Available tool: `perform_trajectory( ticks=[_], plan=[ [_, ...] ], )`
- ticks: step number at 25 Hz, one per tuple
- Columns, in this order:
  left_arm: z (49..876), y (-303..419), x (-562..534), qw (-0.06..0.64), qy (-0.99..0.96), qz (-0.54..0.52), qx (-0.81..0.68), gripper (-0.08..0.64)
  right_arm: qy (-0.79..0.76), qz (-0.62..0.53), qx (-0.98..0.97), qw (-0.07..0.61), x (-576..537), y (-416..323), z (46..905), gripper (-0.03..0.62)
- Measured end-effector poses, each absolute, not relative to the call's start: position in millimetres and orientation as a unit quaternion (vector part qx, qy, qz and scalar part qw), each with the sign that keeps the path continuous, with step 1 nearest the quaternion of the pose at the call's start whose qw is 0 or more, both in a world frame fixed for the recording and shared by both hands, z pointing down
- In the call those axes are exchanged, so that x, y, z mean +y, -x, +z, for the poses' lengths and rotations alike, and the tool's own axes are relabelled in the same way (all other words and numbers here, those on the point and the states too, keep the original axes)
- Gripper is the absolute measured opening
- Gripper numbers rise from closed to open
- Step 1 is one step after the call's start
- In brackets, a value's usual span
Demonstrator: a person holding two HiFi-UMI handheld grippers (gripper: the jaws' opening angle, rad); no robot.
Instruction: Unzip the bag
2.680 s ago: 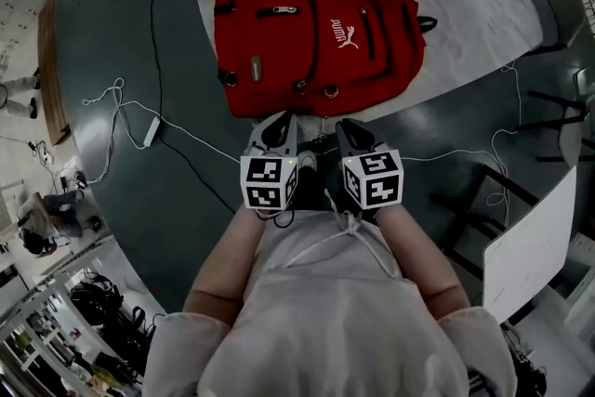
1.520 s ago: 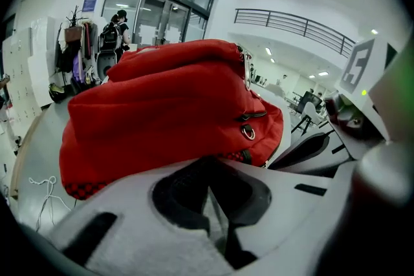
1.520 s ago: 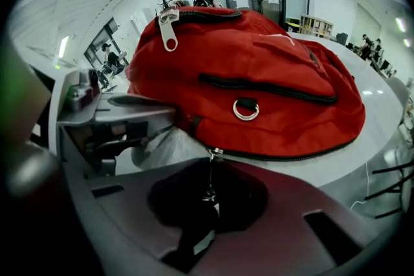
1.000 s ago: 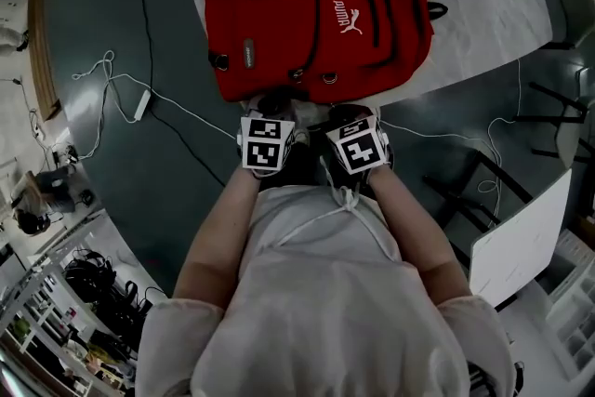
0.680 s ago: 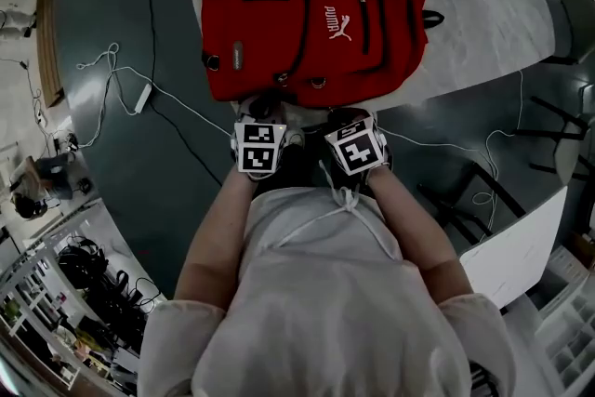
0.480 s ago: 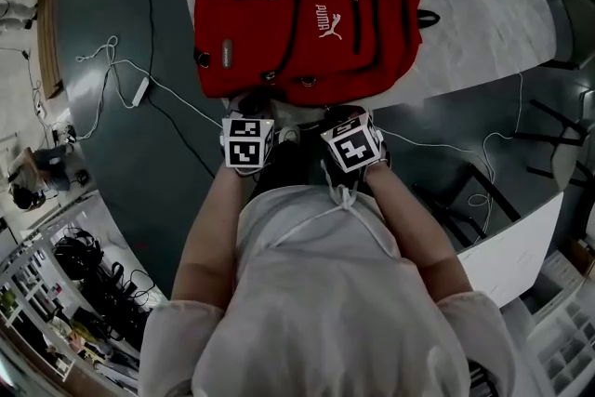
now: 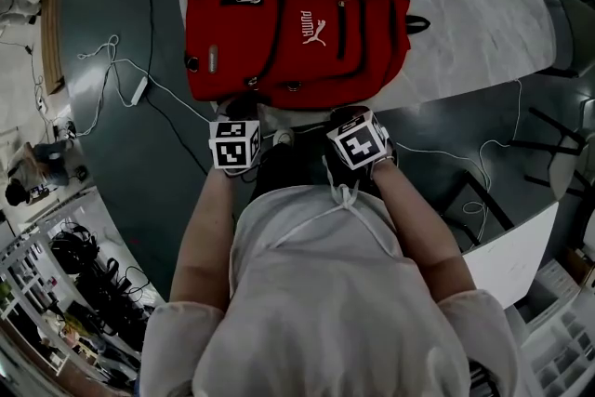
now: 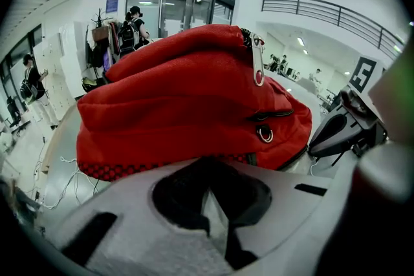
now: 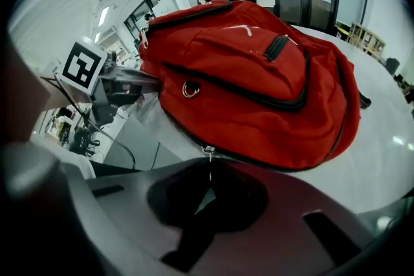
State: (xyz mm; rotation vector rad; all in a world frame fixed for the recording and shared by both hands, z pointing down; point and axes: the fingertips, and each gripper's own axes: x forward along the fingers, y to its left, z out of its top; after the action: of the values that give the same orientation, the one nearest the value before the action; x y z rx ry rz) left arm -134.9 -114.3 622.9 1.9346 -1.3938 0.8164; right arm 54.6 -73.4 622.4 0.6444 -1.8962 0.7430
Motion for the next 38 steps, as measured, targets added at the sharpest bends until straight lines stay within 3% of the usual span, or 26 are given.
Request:
perform_trajectory(
  ticks=[20, 34, 35, 37, 38],
  plan=[
    [623.3, 139.4, -114.7, 0.310, -0.691, 0.308, -0.575, 0.020, -0.283, 0.281, -0.765, 0.506, -119.0, -160.4, 625.5, 0.029],
    [624.2, 140.6, -113.2, 0.327, -0.660, 0.276, -0.617, 0.020, -0.283, 0.254, -0.772, 0.508, -126.4, -168.1, 623.6, 0.032],
    [623.5, 140.1, -112.7, 0.333, -0.660, 0.266, -0.619, 0.020, -0.287, 0.249, -0.770, 0.512, -125.1, -168.7, 623.8, 0.043],
    [621.0, 138.7, -109.4, 0.343, -0.657, 0.255, -0.621, 0.020, -0.297, 0.246, -0.770, 0.509, -124.7, -167.9, 621.0, 0.171],
    [619.1, 138.0, -106.6, 0.342, -0.656, 0.257, -0.622, 0.020, -0.304, 0.248, -0.772, 0.501, -125.4, -166.1, 617.4, 0.175]
  ],
)
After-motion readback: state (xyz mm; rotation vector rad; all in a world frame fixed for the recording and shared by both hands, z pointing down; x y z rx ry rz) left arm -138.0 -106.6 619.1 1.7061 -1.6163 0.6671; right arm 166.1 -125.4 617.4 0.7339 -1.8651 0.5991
